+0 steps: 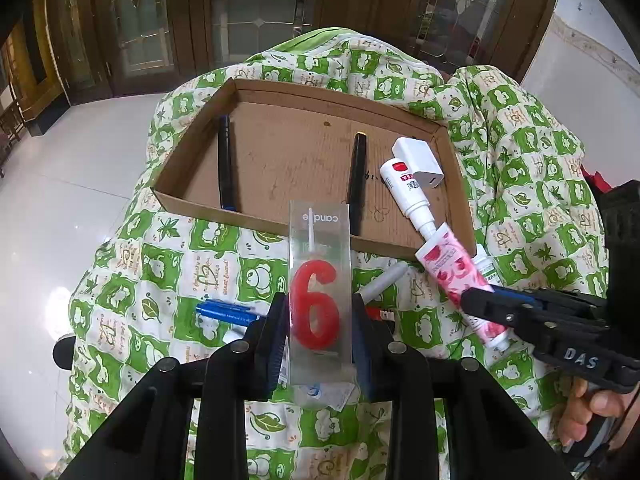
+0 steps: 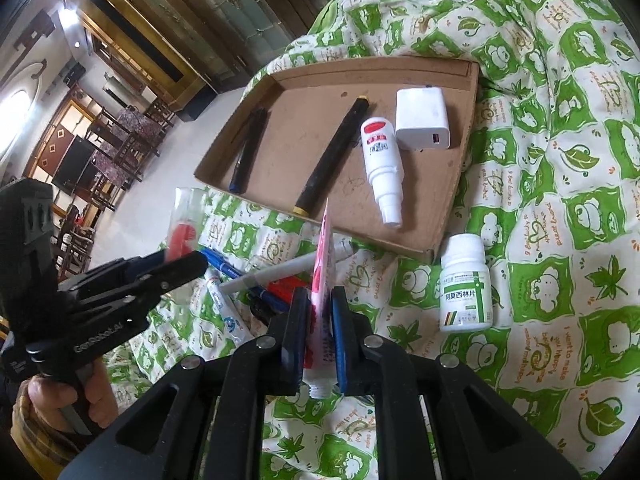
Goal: Organize rigid objects
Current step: 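Carry the candle packet with the left tool while the right tool carries the pink tube toward the tray, then release the candle packet in the tray with the left tool while the right tool releases the tube, then grasp the white orange-banded tube with the left tool while the right tool grasps the clear black pen, then carry the white tube with the left tool while the right tool carries the black pen to the tray, then release the white tube in the tray with the left tool while the right tool releases the pen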
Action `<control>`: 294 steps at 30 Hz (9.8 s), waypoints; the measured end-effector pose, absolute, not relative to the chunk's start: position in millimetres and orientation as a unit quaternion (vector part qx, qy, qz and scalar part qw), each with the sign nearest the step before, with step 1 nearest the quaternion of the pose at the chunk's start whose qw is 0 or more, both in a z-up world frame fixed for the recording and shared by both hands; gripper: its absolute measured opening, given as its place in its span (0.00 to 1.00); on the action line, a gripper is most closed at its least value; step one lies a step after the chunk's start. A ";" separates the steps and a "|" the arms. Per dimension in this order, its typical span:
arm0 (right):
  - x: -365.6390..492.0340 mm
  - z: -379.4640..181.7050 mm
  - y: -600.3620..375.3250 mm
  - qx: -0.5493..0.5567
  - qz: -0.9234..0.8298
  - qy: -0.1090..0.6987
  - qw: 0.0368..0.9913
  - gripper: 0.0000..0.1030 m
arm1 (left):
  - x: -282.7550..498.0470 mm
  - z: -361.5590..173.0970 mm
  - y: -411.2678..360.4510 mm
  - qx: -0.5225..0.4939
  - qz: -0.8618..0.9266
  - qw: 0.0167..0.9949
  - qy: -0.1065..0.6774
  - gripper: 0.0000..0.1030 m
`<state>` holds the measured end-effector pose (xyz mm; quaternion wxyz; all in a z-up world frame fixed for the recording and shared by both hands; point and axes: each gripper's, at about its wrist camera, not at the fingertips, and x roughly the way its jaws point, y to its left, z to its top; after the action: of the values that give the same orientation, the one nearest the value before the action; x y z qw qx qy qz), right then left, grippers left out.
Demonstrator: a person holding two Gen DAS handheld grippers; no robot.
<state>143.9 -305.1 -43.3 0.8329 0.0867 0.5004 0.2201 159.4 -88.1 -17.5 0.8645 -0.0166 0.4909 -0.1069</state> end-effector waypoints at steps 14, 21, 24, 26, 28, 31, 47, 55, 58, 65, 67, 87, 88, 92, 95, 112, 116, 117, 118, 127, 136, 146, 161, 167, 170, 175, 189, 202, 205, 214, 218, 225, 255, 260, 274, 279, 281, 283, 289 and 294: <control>187.1 -28.0 -310.7 0.135 0.203 0.480 0.843 0.11 | 197.5 -8.9 -93.0 -0.016 -0.110 0.866 0.487 0.30; 212.5 -27.7 -303.2 0.139 0.201 0.473 0.847 0.11 | 230.7 -6.0 -102.3 -0.005 -0.110 0.870 0.481 0.30; 220.7 -31.8 -298.7 0.136 0.201 0.475 0.846 0.11 | 242.6 -12.3 -106.6 0.001 -0.108 0.869 0.483 0.30; 225.9 -35.6 -294.5 0.131 0.200 0.478 0.845 0.11 | 251.1 -18.6 -109.6 0.003 -0.105 0.867 0.487 0.30; 230.7 -39.4 -291.3 0.126 0.198 0.481 0.845 0.11 | 257.9 -24.0 -111.5 0.004 -0.103 0.866 0.490 0.30; 237.2 -46.1 -287.0 0.119 0.195 0.487 0.843 0.11 | 267.5 -31.1 -111.3 0.004 -0.098 0.864 0.493 0.30; 258.5 -69.0 -279.8 0.094 0.166 0.502 0.844 0.11 | 287.0 -54.2 -109.3 0.011 -0.084 0.864 0.496 0.30; 266.3 -78.9 -282.5 0.112 0.161 0.510 0.837 0.11 | 292.4 -69.9 -105.9 0.009 -0.073 0.860 0.505 0.30; 265.5 -79.0 -283.0 0.113 0.159 0.510 0.838 0.11 | 292.5 -72.4 -104.9 0.012 -0.071 0.861 0.504 0.30; 262.1 -78.2 -286.1 0.120 0.155 0.508 0.839 0.11 | 286.4 -71.4 -111.6 0.011 -0.082 0.861 0.503 0.31; 260.4 -77.2 -287.0 0.116 0.148 0.507 0.841 0.11 | 283.1 -72.2 -116.4 0.016 -0.085 0.861 0.502 0.31; 212.6 -49.5 -296.2 0.124 0.182 0.463 0.858 0.54 | 192.7 -32.5 -122.4 0.067 -0.041 0.885 0.460 0.78; 206.7 -46.8 -298.4 0.129 0.185 0.459 0.860 0.61 | 184.2 -32.1 -122.7 0.070 -0.040 0.885 0.459 0.79; 192.2 -43.7 -301.3 0.135 0.192 0.457 0.858 0.73 | 166.7 -35.3 -112.7 0.084 -0.036 0.881 0.465 0.79; 179.1 -47.9 -300.8 0.134 0.200 0.473 0.848 0.75 | 147.1 -41.0 -103.3 0.077 -0.034 0.879 0.470 0.81; 136.3 -69.2 -269.3 0.037 0.239 0.534 0.810 0.51 | 116.9 -71.1 -64.6 -0.055 -0.036 0.850 0.522 0.82; 139.6 -78.9 -267.6 0.027 0.222 0.547 0.806 0.49 | 124.2 -78.5 -72.7 -0.076 -0.041 0.837 0.541 0.75; 140.8 -79.6 -269.0 0.030 0.220 0.548 0.806 0.49 | 128.2 -83.6 -75.8 -0.081 -0.037 0.830 0.550 0.72; 141.6 -80.2 -270.2 0.033 0.218 0.549 0.806 0.49 | 130.9 -86.5 -78.0 -0.081 -0.032 0.828 0.555 0.70; 141.9 -85.6 -264.6 0.009 0.221 0.560 0.799 0.41 | 141.9 -91.8 -89.9 -0.060 0.016 0.829 0.556 0.29; 132.5 -106.6 -232.5 -0.115 0.199 0.577 0.784 0.34 | 138.1 -89.7 -63.2 -0.055 -0.042 0.815 0.575 0.13; 131.4 -99.1 -234.1 -0.042 0.242 0.588 0.770 0.19 | 155.2 -93.3 -78.3 -0.037 -0.027 0.823 0.567 0.31; 130.0 -95.0 -224.2 -0.039 0.260 0.566 0.781 0.10 | 151.4 -90.5 -62.4 -0.053 -0.068 0.819 0.567 0.12; 136.2 -104.5 -229.7 -0.019 0.248 0.591 0.767 0.10 | 138.6 -95.3 -83.4 -0.009 -0.096 0.808 0.581 0.13; 138.0 -109.0 -229.6 -0.019 0.243 0.598 0.764 0.10 | 140.9 -97.7 -81.1 -0.016 -0.090 0.808 0.582 0.13; 138.0 -110.4 -229.8 -0.017 0.241 0.600 0.763 0.10 | 144.3 -99.1 -81.6 -0.010 -0.083 0.814 0.575 0.13; 137.6 -93.5 -239.1 -0.006 0.233 0.560 0.795 0.10 | 135.8 -96.8 -90.1 0.009 -0.083 0.827 0.556 0.13; 137.2 -82.3 -246.9 0.014 0.243 0.541 0.805 0.10 | 132.0 -83.7 -90.1 0.001 -0.093 0.835 0.543 0.13; 136.8 -80.8 -248.1 0.019 0.246 0.541 0.804 0.10 | 131.6 -80.9 -89.4 -0.006 -0.093 0.835 0.543 0.13; 136.2 -98.4 -243.3 -0.002 0.241 0.580 0.778 0.10 | 131.2 -82.0 -74.6 -0.025 -0.094 0.833 0.545 0.13; 135.5 -95.3 -243.7 0.002 0.243 0.572 0.784 0.10 | 131.0 -79.9 -76.0 -0.030 -0.094 0.834 0.543 0.13; 132.2 -81.9 -242.2 0.020 0.277 0.545 0.791 0.10 | 131.0 -74.7 -67.6 -0.049 -0.093 0.835 0.540 0.13; 139.2 -50.2 -269.7 0.093 0.285 0.498 0.814 0.10 | 146.4 -33.3 -69.7 -0.033 -0.079 0.858 0.507 0.13; 146.0 -45.2 -290.4 0.118 0.253 0.494 0.823 0.10 | 158.5 -22.9 -70.4 -0.033 -0.081 0.863 0.498 0.13; 157.6 -46.3 -305.2 0.140 0.222 0.502 0.824 0.10 | 195.3 -5.5 -74.8 -0.042 -0.092 0.866 0.490 0.13; 168.4 -44.5 -302.0 0.145 0.226 0.501 0.823 0.10 | 213.1 -7.1 -77.1 -0.041 -0.091 0.864 0.494 0.13; 176.4 -44.9 -299.8 0.153 0.232 0.504 0.818 0.10 | 223.1 -7.4 -78.5 -0.042 -0.091 0.863 0.495 0.13; 184.2 -46.8 -299.3 0.171 0.238 0.510 0.809 0.10 | 231.4 -7.9 -80.2 -0.041 -0.089 0.863 0.496 0.13; 210.0 -59.8 -295.6 0.228 0.251 0.535 0.774 0.10 | 260.8 -15.6 -82.2 -0.042 -0.081 0.860 0.502 0.13; 230.2 -68.7 -289.6 0.251 0.247 0.546 0.761 0.10 | 283.3 -23.6 -79.6 -0.055 -0.075 0.855 0.510 0.13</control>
<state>230.2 -289.6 -68.7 0.7605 0.2514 0.5455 0.2466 283.3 -79.6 -23.6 0.8550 -0.0547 0.5103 -0.0747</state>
